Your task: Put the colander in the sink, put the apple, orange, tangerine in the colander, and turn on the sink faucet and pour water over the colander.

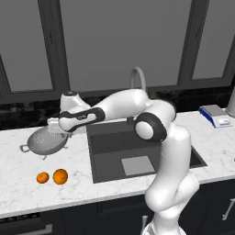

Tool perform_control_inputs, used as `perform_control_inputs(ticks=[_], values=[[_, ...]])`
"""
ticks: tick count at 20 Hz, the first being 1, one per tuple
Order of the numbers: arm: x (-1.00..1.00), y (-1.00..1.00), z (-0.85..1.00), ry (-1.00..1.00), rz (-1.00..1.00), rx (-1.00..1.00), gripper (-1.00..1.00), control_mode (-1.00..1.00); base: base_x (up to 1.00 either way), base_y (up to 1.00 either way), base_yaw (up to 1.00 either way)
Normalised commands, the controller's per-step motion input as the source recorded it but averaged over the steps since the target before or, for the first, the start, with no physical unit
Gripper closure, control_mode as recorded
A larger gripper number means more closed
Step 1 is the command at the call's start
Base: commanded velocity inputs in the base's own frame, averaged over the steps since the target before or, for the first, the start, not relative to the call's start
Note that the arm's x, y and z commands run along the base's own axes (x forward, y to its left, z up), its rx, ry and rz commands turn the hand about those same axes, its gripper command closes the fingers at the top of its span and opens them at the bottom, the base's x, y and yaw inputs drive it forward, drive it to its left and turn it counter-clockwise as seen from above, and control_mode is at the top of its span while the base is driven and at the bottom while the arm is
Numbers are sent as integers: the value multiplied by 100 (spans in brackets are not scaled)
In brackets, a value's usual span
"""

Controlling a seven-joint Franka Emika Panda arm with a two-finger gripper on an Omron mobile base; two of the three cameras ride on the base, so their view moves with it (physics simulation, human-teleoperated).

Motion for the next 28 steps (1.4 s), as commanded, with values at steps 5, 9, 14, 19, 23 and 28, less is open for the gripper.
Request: perform_control_inputs(ticks=[5, 9, 14, 19, 23, 28], values=[[-3, -26, 29, 0, -9, 6, 100, -100, 0, 0, 0], [-18, -27, 21, 0, -8, 6, 100, -100, 0, 0, 0], [-48, -29, 7, 0, -13, 2, 100, -100, 0, 0, 0], [-64, -35, 0, 0, -12, 5, 100, -100, 0, 0, 0], [-55, -63, 0, 0, -10, 13, 100, -100, 0, 0, 0], [-37, -69, 0, 0, -8, 8, 100, -100, 0, 0, 0]])
